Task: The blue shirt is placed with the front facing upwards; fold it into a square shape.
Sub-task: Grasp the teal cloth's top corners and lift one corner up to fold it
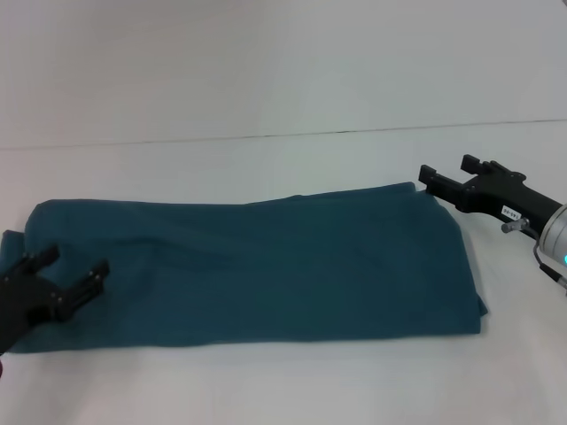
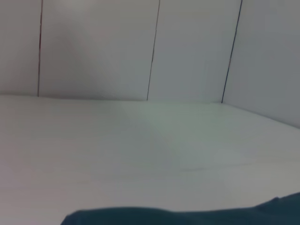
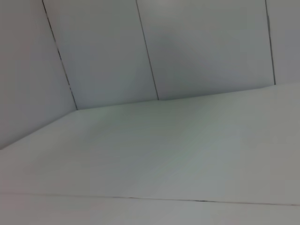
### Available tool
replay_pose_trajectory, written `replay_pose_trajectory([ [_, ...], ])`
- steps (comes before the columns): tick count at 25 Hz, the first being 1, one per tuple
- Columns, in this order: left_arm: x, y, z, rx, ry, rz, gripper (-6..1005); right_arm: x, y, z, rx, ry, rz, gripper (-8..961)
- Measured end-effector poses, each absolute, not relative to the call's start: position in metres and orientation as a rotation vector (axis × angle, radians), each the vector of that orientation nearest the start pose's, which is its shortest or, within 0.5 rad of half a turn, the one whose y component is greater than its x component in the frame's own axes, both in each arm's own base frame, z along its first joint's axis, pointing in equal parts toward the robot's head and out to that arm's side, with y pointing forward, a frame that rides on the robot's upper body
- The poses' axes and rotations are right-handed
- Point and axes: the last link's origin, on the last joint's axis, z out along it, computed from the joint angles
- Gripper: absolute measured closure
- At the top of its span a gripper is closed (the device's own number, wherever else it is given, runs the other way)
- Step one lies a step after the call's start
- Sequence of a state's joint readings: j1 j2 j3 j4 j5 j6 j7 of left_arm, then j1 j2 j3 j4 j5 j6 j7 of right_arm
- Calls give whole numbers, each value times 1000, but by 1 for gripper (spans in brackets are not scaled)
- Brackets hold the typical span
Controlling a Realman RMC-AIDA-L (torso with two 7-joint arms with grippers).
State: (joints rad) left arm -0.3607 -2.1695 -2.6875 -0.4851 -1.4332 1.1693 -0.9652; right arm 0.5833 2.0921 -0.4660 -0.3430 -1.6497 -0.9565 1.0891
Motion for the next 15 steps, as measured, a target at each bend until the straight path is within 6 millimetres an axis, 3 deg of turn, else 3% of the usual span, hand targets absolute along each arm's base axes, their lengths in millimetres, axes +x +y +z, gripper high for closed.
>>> replay_pose_trajectory([
  [15, -377, 285, -21, -2005, -797, -503, 139, 318, 384, -1, -1973, 876, 685, 71],
])
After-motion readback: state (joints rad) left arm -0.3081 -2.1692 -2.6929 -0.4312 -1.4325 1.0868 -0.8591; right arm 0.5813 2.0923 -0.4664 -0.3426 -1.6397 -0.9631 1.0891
